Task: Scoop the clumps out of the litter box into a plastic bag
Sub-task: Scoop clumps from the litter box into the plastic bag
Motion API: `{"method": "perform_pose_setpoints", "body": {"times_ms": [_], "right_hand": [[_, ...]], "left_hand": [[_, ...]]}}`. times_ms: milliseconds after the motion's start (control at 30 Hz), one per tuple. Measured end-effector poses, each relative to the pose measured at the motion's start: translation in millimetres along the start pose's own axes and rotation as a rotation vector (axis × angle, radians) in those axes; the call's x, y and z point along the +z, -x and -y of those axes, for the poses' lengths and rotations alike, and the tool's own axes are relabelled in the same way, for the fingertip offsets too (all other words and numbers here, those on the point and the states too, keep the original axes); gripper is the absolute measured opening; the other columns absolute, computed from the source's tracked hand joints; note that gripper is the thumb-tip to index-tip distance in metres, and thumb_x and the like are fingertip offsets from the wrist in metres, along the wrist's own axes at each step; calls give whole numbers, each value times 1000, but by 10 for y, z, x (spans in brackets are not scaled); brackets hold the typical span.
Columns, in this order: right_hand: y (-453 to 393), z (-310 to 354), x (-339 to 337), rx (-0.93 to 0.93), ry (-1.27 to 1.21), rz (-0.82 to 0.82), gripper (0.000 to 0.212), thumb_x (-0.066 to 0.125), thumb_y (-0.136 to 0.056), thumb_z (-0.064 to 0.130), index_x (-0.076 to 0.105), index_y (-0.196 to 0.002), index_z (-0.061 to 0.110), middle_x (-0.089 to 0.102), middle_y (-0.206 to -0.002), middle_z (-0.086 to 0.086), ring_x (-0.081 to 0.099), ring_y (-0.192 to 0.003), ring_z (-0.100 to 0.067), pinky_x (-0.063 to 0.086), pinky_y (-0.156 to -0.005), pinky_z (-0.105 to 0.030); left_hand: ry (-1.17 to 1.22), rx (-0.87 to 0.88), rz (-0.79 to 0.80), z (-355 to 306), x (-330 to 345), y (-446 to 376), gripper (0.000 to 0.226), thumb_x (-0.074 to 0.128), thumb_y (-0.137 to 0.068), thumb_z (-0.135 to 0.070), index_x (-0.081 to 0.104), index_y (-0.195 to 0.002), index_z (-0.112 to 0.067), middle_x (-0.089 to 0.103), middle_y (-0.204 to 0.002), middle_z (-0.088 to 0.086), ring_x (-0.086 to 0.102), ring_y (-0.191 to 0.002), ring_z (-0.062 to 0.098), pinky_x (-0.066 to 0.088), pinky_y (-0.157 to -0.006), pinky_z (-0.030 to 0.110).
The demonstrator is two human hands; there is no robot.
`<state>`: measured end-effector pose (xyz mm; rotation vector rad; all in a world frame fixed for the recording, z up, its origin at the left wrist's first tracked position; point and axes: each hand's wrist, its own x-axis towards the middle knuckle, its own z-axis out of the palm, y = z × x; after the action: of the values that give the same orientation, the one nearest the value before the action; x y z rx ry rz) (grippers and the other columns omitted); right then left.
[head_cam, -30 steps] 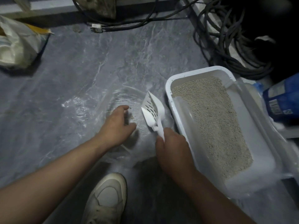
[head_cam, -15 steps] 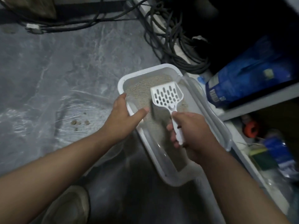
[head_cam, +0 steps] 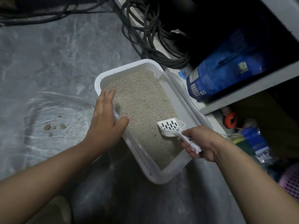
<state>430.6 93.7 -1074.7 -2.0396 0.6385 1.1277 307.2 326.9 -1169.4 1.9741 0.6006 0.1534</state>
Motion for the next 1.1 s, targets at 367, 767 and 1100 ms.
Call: {"method": "perform_pose_setpoints", "body": {"times_ms": [367, 767, 1100], "right_hand": [[53, 403, -429, 135, 642, -39, 24, 42, -104, 16, 58, -109, -1, 58, -56, -6, 47, -36, -11, 35, -34, -16], [-218, 673, -302, 316, 870, 89, 26, 38, -105, 17, 57, -103, -1, 59, -53, -4, 46, -32, -7, 30, -31, -15], [-176, 651, -374, 292, 562, 156, 23, 46, -101, 18, 62, -102, 1, 52, -56, -1, 43, -34, -6, 31, -28, -14]], "left_hand": [[-84, -16, 2, -6, -50, 43, 77, 52, -79, -37, 28, -152, -27, 8, -171, 8, 21, -155, 29, 27, -120, 57], [-104, -33, 17, -17, -52, 6, 73, 46, -73, -46, 35, -142, -28, 10, -170, 6, 26, -153, 31, 27, -117, 65], [-108, -20, 34, -16, -63, -7, 72, 44, -72, -50, 36, -140, -28, 9, -170, 6, 24, -153, 29, 27, -117, 66]]}}
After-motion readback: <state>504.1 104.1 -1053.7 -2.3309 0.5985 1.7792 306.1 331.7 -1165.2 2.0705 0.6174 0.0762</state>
